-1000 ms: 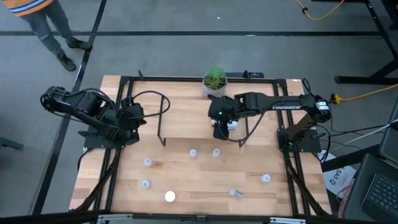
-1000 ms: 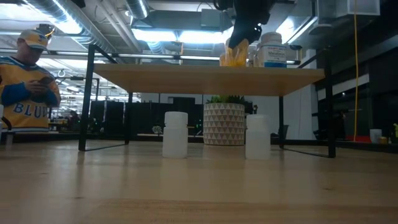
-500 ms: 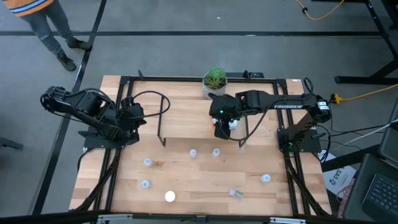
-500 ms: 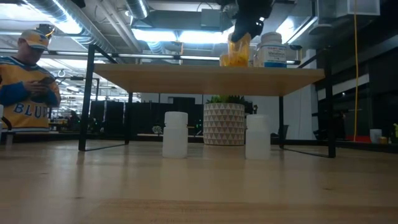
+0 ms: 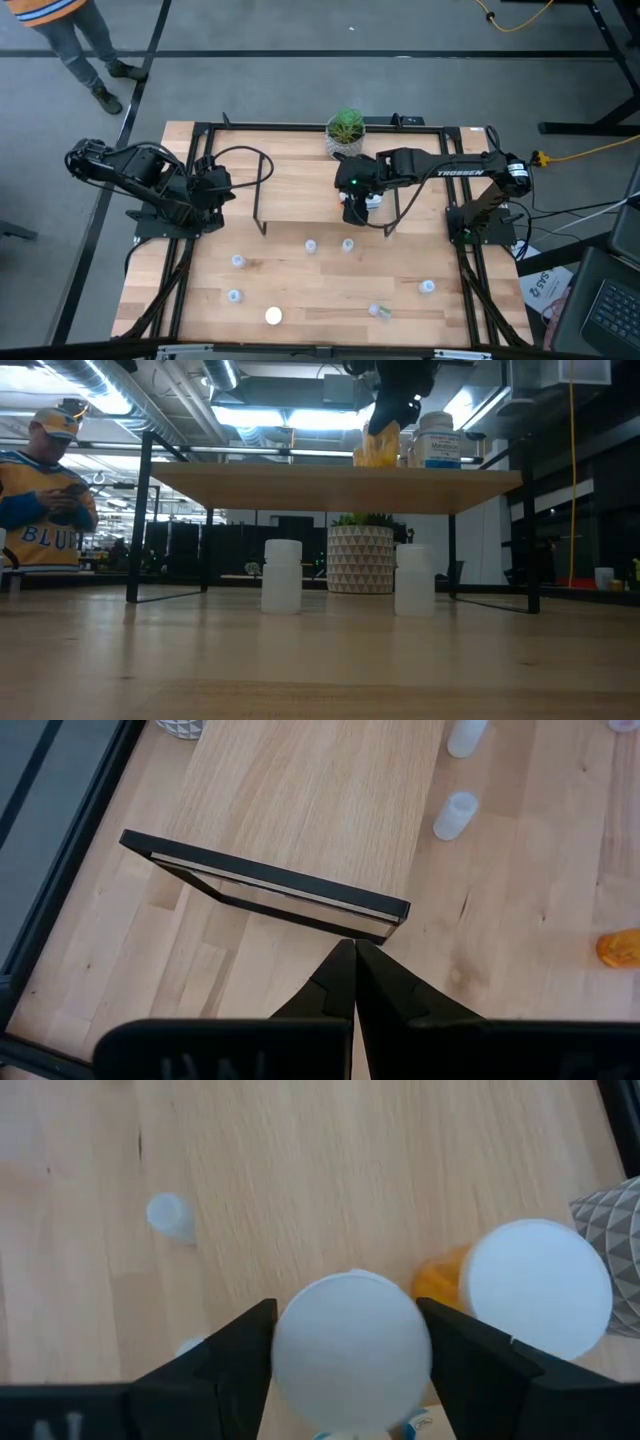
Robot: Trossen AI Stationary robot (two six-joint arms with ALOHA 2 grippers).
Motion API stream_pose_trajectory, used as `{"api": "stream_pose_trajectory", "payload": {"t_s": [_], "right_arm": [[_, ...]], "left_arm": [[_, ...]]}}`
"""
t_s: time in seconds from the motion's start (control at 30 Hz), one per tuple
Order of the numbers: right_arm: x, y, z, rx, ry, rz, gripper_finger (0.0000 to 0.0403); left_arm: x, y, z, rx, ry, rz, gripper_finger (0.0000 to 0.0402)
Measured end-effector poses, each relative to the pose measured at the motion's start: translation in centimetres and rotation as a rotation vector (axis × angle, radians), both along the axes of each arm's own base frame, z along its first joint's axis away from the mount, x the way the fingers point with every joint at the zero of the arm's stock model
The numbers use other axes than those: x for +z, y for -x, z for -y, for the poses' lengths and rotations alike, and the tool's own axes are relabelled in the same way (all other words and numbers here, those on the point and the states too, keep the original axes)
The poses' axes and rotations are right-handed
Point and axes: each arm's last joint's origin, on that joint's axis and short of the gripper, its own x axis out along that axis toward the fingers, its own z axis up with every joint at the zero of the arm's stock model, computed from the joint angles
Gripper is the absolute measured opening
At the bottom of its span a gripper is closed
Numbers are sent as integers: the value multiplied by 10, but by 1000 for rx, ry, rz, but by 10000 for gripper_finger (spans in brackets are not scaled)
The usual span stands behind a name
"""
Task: Pick and place medicine bottles onto shelf by color
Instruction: Put the top orange pill bottle on the shelf aligned with the other orange pill bottle
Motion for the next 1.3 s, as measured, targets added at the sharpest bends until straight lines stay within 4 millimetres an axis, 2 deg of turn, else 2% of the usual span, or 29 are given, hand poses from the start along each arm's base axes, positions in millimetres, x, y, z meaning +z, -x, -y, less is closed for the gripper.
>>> {"api": "stream_pose_trajectory", "payload": {"t_s": [0.37, 0.67, 0.83, 0.93, 1.07, 1.2, 1.3], "right_arm": [[4, -1, -1, -45, -46, 21, 300], [42, -3, -3, -55, -62, 148, 290], [46, 1, -7, -127, -180, 125, 287], [45, 1, -21, -43, -257, 105, 282], [45, 4, -51, 95, -251, 95, 267], [42, 6, -74, 144, -119, 91, 247], [32, 7, -80, 102, 20, 30, 229]], "left_arm": [[0, 0, 0, 0, 0, 0, 0], [0, 0, 0, 0, 0, 0, 0], [0, 0, 0, 0, 0, 0, 0], [0, 0, 0, 0, 0, 0, 0], [0, 0, 0, 0, 0, 0, 0], [0, 0, 0, 0, 0, 0, 0], [0, 0, 0, -7, -5, -2, 0]]}}
